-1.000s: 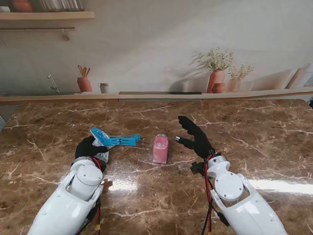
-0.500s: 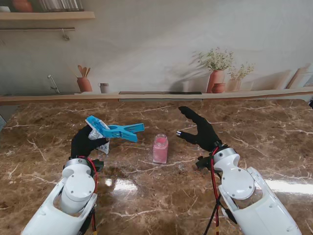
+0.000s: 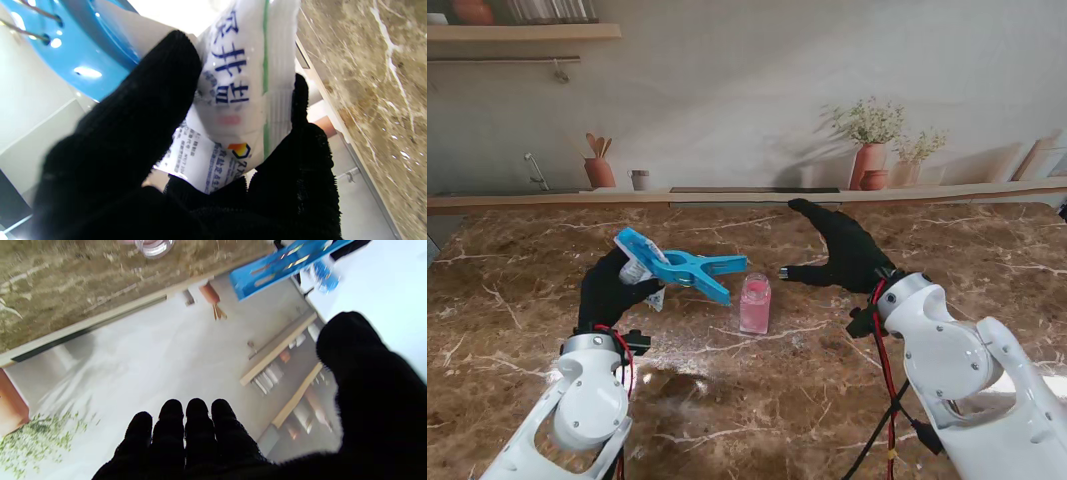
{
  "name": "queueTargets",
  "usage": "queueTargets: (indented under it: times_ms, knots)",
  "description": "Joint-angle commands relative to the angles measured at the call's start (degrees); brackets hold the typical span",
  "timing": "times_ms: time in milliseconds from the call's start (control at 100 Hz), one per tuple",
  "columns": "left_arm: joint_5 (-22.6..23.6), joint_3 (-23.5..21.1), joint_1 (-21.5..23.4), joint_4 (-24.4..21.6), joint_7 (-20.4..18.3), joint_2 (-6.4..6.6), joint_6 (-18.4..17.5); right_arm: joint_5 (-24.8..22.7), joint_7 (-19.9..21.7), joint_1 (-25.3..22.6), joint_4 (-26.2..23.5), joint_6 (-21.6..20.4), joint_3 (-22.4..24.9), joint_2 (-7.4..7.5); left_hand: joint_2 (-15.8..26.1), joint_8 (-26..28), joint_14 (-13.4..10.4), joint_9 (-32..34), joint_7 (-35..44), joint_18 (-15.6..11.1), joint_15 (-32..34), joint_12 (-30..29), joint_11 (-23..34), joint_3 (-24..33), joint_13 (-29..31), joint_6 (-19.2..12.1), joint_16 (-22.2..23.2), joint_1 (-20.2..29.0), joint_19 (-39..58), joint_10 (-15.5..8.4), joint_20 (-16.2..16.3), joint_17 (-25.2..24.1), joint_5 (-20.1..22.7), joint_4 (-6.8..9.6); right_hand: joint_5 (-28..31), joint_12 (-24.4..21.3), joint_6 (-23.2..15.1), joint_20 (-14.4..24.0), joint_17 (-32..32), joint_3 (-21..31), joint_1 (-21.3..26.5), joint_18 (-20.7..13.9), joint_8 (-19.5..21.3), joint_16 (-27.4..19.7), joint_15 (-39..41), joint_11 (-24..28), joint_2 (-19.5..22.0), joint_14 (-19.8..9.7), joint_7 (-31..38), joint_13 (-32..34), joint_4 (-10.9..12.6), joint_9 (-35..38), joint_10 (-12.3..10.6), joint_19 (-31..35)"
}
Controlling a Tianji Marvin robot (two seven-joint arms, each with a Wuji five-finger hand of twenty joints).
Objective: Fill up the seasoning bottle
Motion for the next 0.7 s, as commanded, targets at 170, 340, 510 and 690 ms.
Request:
queueTargets:
  times_ms: [170,340,510,690]
  knots:
    - [0.82,5.04,-1.11,-1.07,0.83,-0.79,-0.51,-5.85,5.33,2.78,-2.45,1.81,-2.01,1.58,6.19,0.57,-0.3,7.06,2.88,-1.72,-1.03,0.61,1.54,11.27,2.74,-3.12,0.6,5.0,0.11,-0.46,1.88,0.24,4.32,6.55,-2.62,-2.15,2.39,-2.0,0.02,-1.0,-5.9,-1.1,0.48,-0.82,-0.73,-1.76,-1.33,0.07,-1.02,-2.65,2.43,-1.77,1.62,-2.45]
    - [-0.12,9.6,-3.17,0.12,2.73,-1.82,-0.57,-11.7,8.55,1.87,-4.11,2.16,-2.93,2.27,5.99,0.62,-0.21,7.29,2.86,-1.5,-0.72,0.48,1.51,11.66,2.97,-3.12,0.7,4.91,0.43,-0.43,2.14,0.61,4.33,6.57,-3.75,-2.52,4.58,-5.27,0.95,1.57,-9.46,-0.38,1.29,-0.22,-0.91,-2.13,-1.8,1.32,-2.28,-4.24,1.25,-3.05,3.43,-5.63]
    - [-1.49,12.48,-4.95,1.44,3.07,-2.52,-0.35,-12.12,11.7,0.73,-4.78,1.75,-2.15,2.85,5.93,0.65,-0.04,7.32,2.83,-1.24,-0.46,0.42,1.47,11.88,3.04,-3.13,0.75,4.74,0.94,-0.46,2.56,0.71,4.35,6.45,-2.16,-2.99,5.3,-4.12,0.72,2.11,-10.02,0.0,2.97,-0.04,-0.53,-2.17,-1.45,2.48,-0.16,-2.69,0.9,-0.74,4.5,-4.32]
    - [-1.53,14.11,-6.3,2.74,3.72,-3.01,-0.24,-7.71,10.5,-1.79,-5.83,1.47,0.11,2.63,5.91,0.67,-0.12,7.33,2.62,-1.28,-0.42,0.37,1.44,11.96,3.05,-3.57,0.64,4.7,1.0,-0.48,2.74,0.69,4.48,6.37,1.27,-3.46,4.51,1.55,-1.15,2.28,-10.54,1.22,2.69,0.33,0.33,-1.23,-0.66,3.68,2.38,0.63,1.19,3.98,5.22,1.44]
